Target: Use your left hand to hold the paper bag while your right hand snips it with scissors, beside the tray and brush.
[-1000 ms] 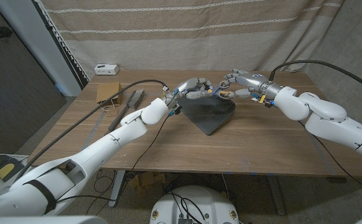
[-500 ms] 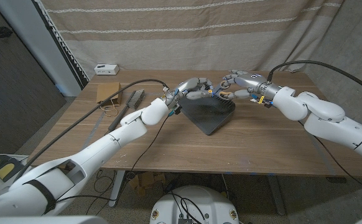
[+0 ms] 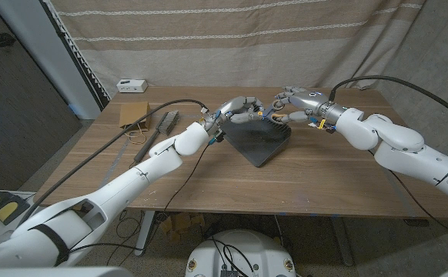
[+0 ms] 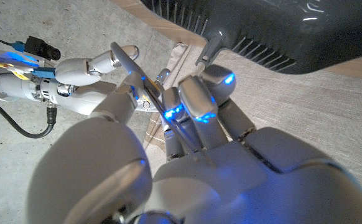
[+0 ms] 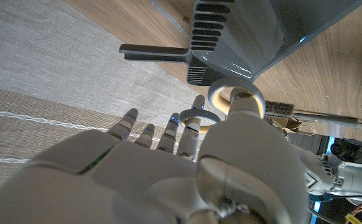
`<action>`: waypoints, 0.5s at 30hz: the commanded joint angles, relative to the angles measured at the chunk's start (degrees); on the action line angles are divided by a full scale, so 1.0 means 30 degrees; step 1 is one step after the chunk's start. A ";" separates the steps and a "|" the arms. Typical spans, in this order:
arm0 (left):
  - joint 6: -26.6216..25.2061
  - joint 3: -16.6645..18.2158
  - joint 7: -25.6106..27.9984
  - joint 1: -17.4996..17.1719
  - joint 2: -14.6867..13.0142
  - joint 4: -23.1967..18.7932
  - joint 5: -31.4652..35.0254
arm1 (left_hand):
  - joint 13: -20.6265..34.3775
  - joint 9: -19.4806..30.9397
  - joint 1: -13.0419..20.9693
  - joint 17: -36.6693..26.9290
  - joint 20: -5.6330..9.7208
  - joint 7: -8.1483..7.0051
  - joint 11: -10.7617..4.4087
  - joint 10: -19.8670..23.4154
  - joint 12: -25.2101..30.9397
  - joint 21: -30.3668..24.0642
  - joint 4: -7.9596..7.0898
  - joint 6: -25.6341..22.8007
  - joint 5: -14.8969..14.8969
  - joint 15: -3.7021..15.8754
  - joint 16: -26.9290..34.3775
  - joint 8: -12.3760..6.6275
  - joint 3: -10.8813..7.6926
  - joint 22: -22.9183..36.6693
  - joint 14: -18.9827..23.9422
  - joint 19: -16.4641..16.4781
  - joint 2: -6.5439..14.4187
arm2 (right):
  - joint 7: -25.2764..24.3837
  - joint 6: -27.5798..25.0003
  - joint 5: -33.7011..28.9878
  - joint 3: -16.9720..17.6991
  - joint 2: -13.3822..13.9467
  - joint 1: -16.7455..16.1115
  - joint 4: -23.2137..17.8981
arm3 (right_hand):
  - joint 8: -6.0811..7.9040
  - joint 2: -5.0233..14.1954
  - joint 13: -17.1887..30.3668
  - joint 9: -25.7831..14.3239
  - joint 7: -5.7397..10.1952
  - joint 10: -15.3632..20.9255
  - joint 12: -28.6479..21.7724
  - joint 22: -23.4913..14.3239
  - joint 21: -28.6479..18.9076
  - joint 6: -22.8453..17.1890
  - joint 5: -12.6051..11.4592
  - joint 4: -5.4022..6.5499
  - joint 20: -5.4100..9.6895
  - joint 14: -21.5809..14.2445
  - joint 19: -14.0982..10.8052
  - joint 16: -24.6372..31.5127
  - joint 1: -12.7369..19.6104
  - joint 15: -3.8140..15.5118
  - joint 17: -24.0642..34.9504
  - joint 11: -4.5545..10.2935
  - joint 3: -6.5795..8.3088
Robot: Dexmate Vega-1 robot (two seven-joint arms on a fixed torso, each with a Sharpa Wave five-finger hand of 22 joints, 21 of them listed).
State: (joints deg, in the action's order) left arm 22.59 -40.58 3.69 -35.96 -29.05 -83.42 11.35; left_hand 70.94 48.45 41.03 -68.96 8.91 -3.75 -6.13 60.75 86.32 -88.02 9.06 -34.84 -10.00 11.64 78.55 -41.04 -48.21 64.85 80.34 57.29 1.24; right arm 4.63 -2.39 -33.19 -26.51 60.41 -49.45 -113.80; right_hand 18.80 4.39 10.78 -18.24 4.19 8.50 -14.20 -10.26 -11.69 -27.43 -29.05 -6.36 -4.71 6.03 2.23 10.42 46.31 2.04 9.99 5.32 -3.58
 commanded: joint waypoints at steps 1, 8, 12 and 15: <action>0.0006 0.0143 -0.0305 -0.0039 0.0216 0.0259 -0.0826 | 0.0045 0.0092 -0.2592 -0.0005 0.1095 -0.1408 -0.1809 0.1719 0.1280 0.0009 -0.2474 -0.1427 -0.0110 0.0056 0.0063 -0.3456 -0.2437 -0.0068 -0.0038 -0.0197 0.2814 | -0.0068 -0.0061 -0.0574 -0.0124 -0.0119 0.0009 0.0086 | 0.0097 -0.0146 0.0067 -0.0032 -0.0080 0.0195 -0.0119 -0.0043 -0.0016 -0.0165 -0.0127 -0.0075 -0.0059 -0.0054 -0.0065 0.0132 0.0145 0.0564 0.0093 0.0037 -0.0133; 0.0276 0.0034 -0.0376 0.0093 0.0259 0.0506 -0.0759 | 0.0045 0.0081 -0.2595 -0.0058 0.1093 -0.1365 -0.1813 0.1710 0.1282 -0.0023 -0.2485 -0.1443 -0.0115 0.0056 0.0098 -0.3498 -0.2454 -0.0024 0.0010 -0.0174 0.2822 | -0.0558 0.0024 -0.1055 -0.0257 -0.0374 0.0080 0.0253 | 0.0184 -0.0116 0.0069 -0.0055 -0.0096 0.0354 -0.0169 -0.0048 0.0040 -0.0436 -0.0179 -0.0009 -0.0018 0.0100 0.0045 0.0061 0.0079 0.0572 0.0099 0.0018 -0.0226; 0.0110 0.0074 -0.0367 0.0046 0.0281 0.0470 -0.0838 | 0.0044 0.0113 -0.2608 -0.0043 0.1091 -0.1375 -0.1808 0.1698 0.1279 -0.0108 -0.2509 -0.1412 -0.0116 0.0058 0.0086 -0.3520 -0.2460 0.0081 -0.0020 -0.0094 0.2825 | -0.0478 0.0059 -0.1218 -0.0374 -0.0468 0.0219 0.0335 | 0.0229 -0.0105 0.0071 -0.0070 -0.0134 0.0409 -0.0182 -0.0051 0.0063 -0.0585 -0.0208 0.0046 -0.0001 0.0137 0.0094 0.0048 0.0007 0.0582 0.0103 0.0010 -0.0297; 0.0204 0.0031 -0.0470 0.0090 0.0288 0.0561 -0.0894 | 0.0044 0.0057 -0.2612 -0.0049 0.1091 -0.1353 -0.1811 0.1697 0.1280 0.0002 -0.2508 -0.1438 -0.0110 0.0059 0.0096 -0.3514 -0.2444 -0.0043 -0.0010 -0.0182 0.2814 | -0.0498 0.0220 -0.1481 -0.0513 -0.0545 0.0399 0.0413 | 0.0227 -0.0103 0.0072 -0.0075 -0.0138 0.0425 -0.0185 -0.0052 0.0067 -0.0593 -0.0219 0.0064 0.0006 0.0131 0.0102 0.0052 -0.0018 0.0582 0.0104 0.0007 -0.0322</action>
State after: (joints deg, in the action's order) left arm 22.65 -40.36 2.79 -35.94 -28.39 -82.32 9.31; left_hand 70.93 48.46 41.03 -68.96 8.60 -3.75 -6.13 60.75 86.32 -88.02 9.07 -34.84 -9.95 11.61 78.55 -41.04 -48.21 64.86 80.19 56.98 1.24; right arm 3.58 -2.48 -35.64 -27.14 59.53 -49.23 -113.18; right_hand 19.09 4.37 10.78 -18.24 3.99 9.02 -14.42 -10.26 -11.69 -28.68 -29.27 -6.23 -4.71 6.03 2.23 10.42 46.33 2.04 9.99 5.43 -4.26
